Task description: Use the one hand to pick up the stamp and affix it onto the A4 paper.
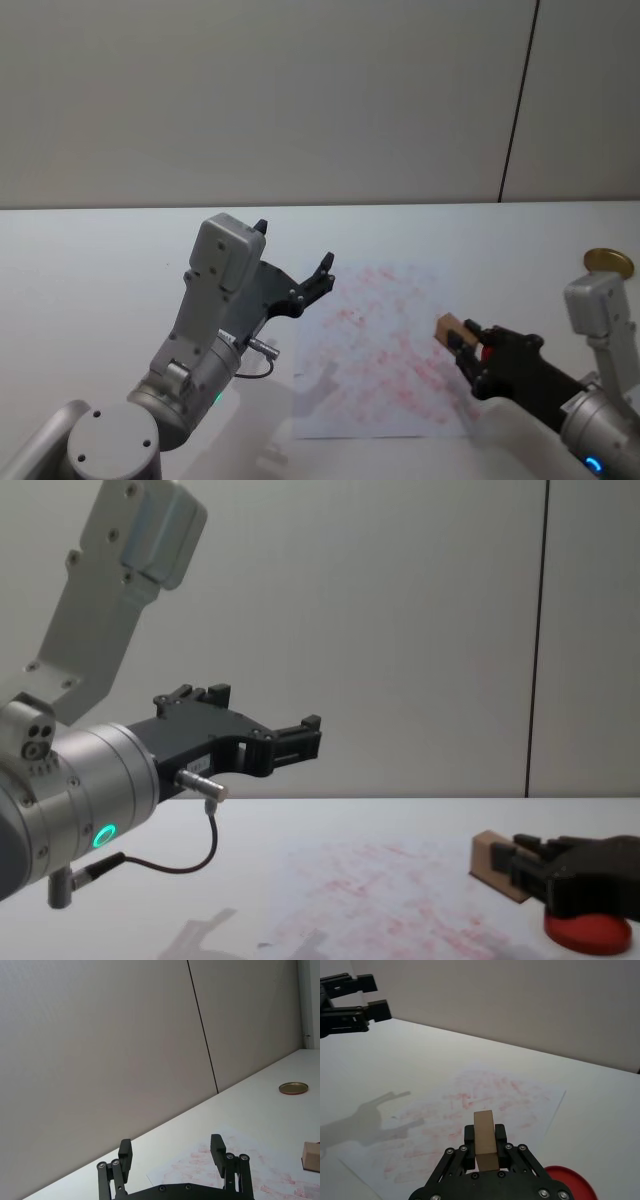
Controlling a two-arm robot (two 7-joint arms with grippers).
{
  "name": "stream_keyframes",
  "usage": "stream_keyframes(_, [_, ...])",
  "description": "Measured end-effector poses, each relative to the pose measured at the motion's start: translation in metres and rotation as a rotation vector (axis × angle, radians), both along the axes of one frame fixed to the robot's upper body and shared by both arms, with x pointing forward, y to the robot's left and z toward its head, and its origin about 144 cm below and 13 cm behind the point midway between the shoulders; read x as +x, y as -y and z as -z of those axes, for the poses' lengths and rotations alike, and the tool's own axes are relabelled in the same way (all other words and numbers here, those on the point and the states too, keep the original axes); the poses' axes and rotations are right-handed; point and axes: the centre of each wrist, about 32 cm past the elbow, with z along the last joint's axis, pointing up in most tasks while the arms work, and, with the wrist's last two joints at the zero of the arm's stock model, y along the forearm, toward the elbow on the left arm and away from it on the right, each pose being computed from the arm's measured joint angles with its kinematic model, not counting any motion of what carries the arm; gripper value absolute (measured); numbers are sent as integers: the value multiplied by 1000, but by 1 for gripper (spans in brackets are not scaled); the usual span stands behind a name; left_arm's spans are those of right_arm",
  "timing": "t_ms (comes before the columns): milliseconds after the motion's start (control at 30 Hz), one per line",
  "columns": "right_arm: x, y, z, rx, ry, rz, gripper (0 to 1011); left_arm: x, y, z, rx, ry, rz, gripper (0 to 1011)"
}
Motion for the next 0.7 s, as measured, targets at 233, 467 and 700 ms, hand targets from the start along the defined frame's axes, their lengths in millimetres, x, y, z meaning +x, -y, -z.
stream_keyframes(233, [-3,-9,2,1,-22,-61,225,0,0,0,0,0,0,993])
stream_keyframes(467, [-5,-15,6,-6,-41,-101,225,0,0,0,0,0,0,993])
stream_keyframes(700, [-7,-18,10,-14,-61,-126,225,0,0,0,0,0,0,993])
